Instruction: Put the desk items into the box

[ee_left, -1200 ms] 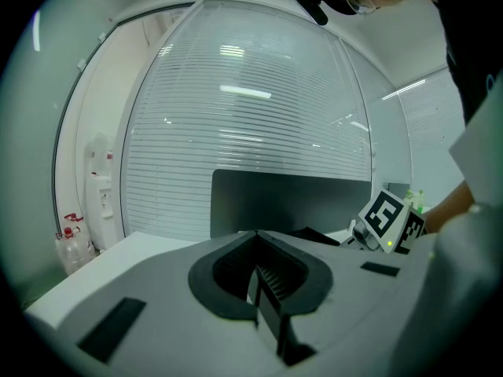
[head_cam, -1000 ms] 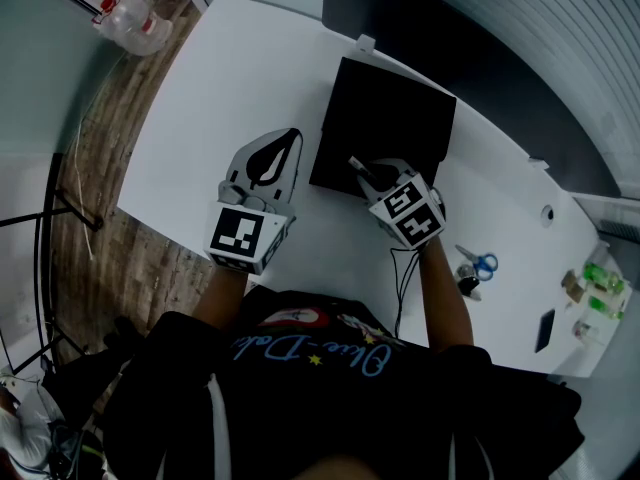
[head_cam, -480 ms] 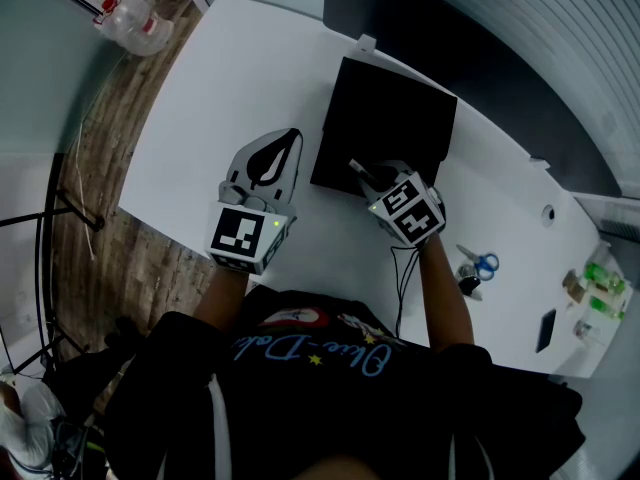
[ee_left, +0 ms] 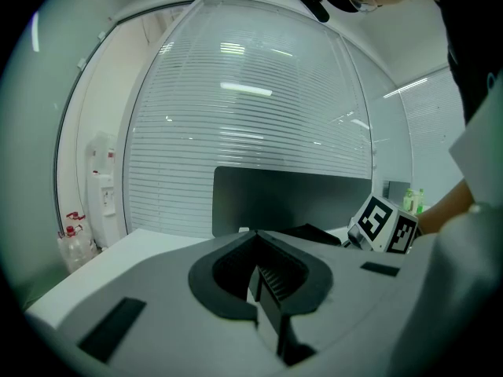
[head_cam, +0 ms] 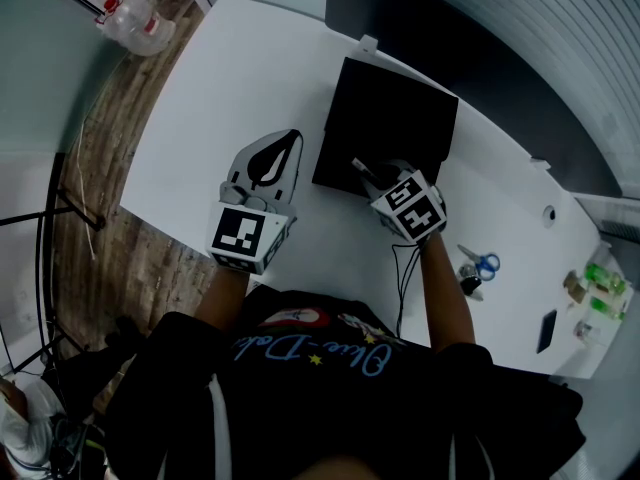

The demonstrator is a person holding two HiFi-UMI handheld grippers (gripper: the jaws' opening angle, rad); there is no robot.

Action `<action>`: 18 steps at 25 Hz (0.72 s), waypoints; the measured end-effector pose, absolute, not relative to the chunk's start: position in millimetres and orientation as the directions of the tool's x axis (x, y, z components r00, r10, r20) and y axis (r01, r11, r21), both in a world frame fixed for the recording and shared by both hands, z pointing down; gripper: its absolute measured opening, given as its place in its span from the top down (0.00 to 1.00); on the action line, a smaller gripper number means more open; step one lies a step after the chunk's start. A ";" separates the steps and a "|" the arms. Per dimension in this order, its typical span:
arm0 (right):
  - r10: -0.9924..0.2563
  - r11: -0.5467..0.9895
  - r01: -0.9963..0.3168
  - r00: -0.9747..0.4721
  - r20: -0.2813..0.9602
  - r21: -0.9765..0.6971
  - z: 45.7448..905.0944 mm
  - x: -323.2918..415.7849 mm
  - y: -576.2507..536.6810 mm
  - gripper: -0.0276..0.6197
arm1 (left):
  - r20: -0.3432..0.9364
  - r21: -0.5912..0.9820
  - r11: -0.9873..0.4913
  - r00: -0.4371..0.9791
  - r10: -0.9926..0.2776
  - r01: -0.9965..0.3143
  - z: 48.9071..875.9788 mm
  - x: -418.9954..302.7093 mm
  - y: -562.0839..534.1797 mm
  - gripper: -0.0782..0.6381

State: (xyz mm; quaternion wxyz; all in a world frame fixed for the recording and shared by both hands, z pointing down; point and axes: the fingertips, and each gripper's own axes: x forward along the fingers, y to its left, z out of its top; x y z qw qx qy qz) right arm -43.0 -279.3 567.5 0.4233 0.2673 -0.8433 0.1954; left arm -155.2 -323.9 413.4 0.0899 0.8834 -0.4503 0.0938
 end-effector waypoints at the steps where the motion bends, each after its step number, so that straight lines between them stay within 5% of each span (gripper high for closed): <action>1: -0.286 0.779 -0.619 -0.497 0.819 -0.103 567.9 -42.6 -279.7 0.84 | 0.248 0.075 -0.578 0.576 -0.779 -0.813 413.4 -155.2 -324.0 0.88; 18: -0.307 0.780 -0.621 -0.483 0.820 -0.074 560.7 -41.5 -278.5 0.84 | 0.244 0.060 -0.581 0.576 -0.780 -0.812 408.2 -154.6 -321.4 0.88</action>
